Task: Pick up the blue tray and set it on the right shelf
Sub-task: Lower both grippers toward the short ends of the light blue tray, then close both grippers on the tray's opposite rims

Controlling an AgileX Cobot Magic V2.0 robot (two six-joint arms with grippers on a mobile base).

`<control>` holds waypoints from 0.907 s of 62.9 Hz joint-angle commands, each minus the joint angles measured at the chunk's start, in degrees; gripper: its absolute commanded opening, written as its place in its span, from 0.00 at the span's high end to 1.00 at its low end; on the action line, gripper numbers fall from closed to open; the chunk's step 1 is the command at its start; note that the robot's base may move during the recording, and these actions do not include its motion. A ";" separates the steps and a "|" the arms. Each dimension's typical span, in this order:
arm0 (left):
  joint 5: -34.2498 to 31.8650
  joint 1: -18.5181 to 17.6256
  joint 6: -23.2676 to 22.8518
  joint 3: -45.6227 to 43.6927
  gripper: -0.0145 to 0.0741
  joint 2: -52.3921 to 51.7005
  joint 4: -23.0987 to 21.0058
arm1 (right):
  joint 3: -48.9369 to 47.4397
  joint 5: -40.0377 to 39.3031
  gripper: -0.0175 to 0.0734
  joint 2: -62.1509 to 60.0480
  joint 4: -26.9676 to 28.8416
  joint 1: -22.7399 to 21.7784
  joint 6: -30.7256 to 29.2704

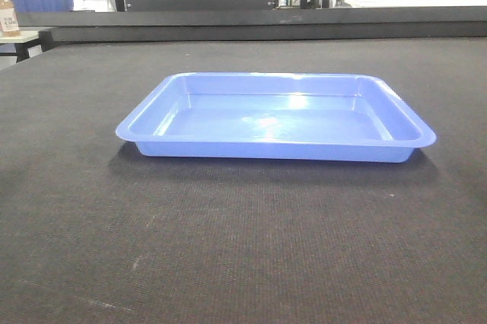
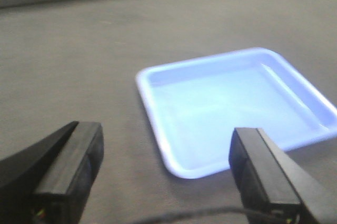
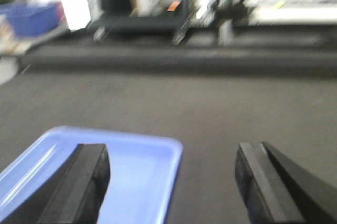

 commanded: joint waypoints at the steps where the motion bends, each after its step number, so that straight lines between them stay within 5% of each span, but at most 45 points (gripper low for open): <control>1: -2.33 -4.06 1.01 -6.17 0.37 6.14 -1.68 | -7.08 1.80 0.15 8.34 0.39 4.94 -0.13; 12: 2.50 -6.79 -1.66 -16.88 0.37 21.57 -1.25 | -20.80 14.10 0.15 25.41 -1.29 10.21 -0.13; 30: 13.50 -5.94 -25.50 -33.08 0.37 41.26 15.50 | -39.59 27.58 0.19 47.00 -13.97 7.71 11.82; 44: 17.17 -5.94 -30.96 -41.04 0.37 51.83 18.74 | -41.05 26.26 0.19 55.94 -14.42 4.61 18.67; 57: 17.52 -5.15 -32.12 -45.20 0.37 58.38 18.74 | -41.05 24.85 0.19 63.24 -13.85 3.42 18.98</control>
